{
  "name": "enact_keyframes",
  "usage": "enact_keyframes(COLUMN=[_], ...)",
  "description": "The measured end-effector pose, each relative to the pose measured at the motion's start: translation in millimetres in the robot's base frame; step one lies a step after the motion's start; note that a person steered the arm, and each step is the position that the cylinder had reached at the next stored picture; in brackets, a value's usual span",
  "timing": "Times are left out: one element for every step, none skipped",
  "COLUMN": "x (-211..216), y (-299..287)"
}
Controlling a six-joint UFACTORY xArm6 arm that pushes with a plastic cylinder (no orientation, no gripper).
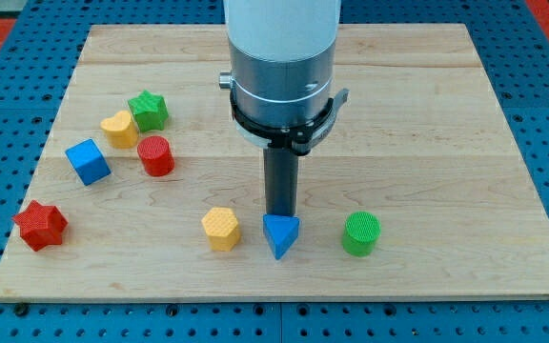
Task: Push the red circle vertically above the blue triangle
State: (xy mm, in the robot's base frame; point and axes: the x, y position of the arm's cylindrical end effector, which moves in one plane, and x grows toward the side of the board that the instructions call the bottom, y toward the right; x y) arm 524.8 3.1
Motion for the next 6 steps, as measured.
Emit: enact_keyframes(x=[-51.0,-66.4,-15.8,-36.7,-82.1,-108.8], y=[-24.2,-112.7,-142.5,-186.8,-212.4,-204.0])
